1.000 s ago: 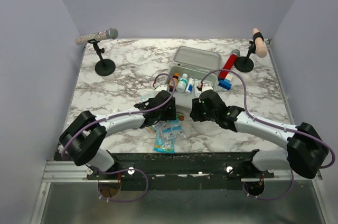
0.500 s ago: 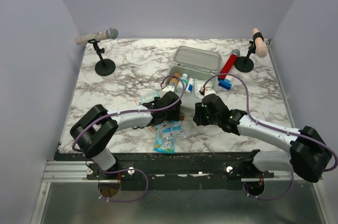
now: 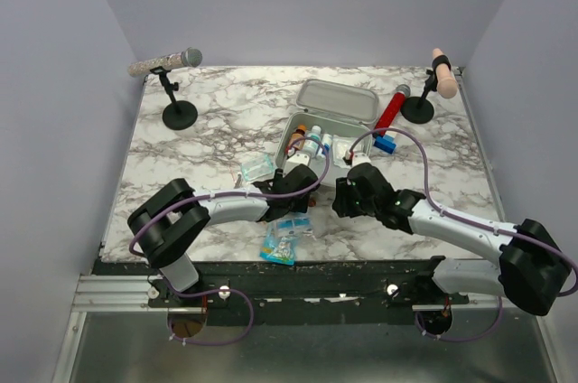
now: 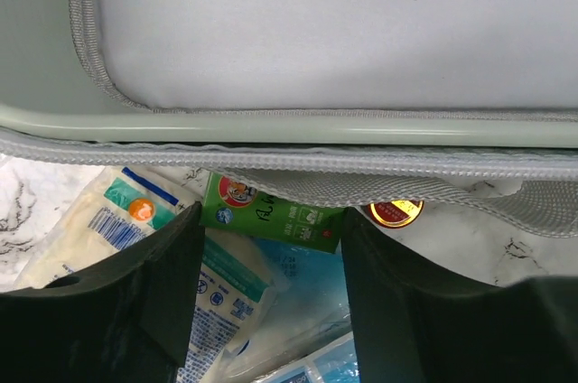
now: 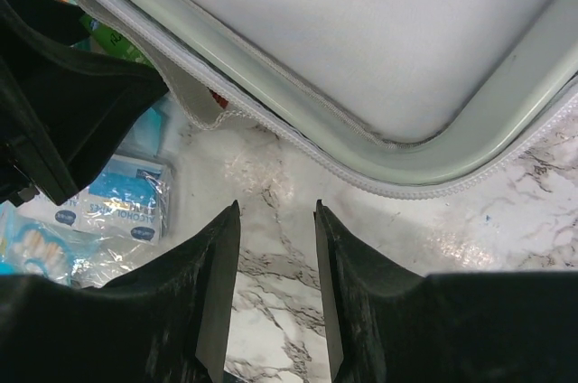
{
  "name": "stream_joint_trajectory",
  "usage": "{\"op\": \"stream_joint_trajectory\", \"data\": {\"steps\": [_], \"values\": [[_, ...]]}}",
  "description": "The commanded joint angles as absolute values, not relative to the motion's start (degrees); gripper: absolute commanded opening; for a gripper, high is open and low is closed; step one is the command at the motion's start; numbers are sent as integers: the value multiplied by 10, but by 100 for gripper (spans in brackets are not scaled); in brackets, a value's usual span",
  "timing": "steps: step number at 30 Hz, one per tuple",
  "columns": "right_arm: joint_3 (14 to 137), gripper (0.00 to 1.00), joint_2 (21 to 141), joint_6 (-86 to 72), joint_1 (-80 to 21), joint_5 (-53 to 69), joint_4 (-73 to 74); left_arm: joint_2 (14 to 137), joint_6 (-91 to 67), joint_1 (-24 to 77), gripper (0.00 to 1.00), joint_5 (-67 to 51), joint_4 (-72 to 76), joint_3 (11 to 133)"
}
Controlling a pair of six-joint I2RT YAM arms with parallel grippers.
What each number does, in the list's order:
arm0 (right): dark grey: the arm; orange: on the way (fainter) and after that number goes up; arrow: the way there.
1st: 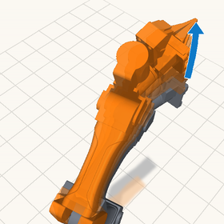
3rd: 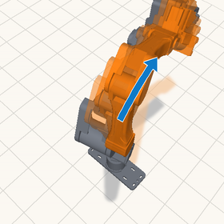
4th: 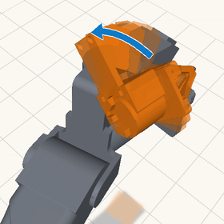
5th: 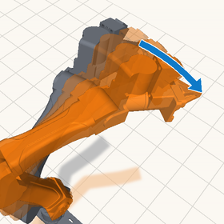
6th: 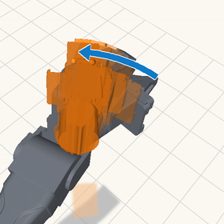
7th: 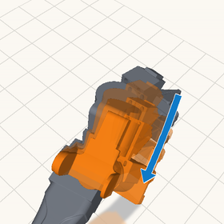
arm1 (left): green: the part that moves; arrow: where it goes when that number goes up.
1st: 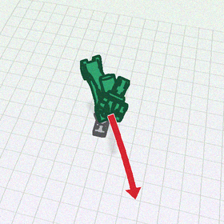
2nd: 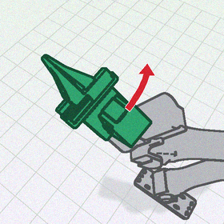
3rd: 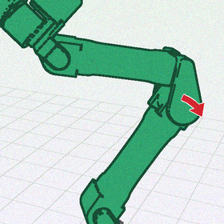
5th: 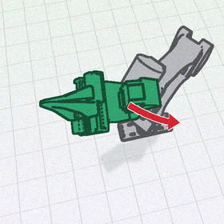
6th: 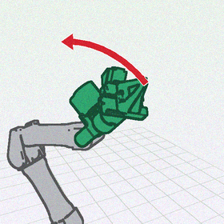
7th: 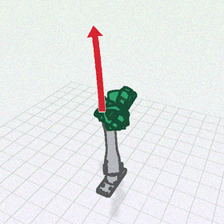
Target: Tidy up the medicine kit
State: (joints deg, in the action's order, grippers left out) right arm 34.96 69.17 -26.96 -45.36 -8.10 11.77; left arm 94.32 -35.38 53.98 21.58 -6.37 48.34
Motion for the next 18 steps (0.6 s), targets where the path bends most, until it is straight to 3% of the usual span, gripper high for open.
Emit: {"op": "stream_joint_trajectory", "data": {"steps": [1,11,18], "values": [[345,47,678,-273,-453,-86,129,944,-346,544,57,228,-62,472],[356,47,664,-273,-453,-87,141,838,-335,544,32,236,-57,432],[382,47,644,-271,-453,-90,164,709,-340,546,30,250,-115,431]]}}
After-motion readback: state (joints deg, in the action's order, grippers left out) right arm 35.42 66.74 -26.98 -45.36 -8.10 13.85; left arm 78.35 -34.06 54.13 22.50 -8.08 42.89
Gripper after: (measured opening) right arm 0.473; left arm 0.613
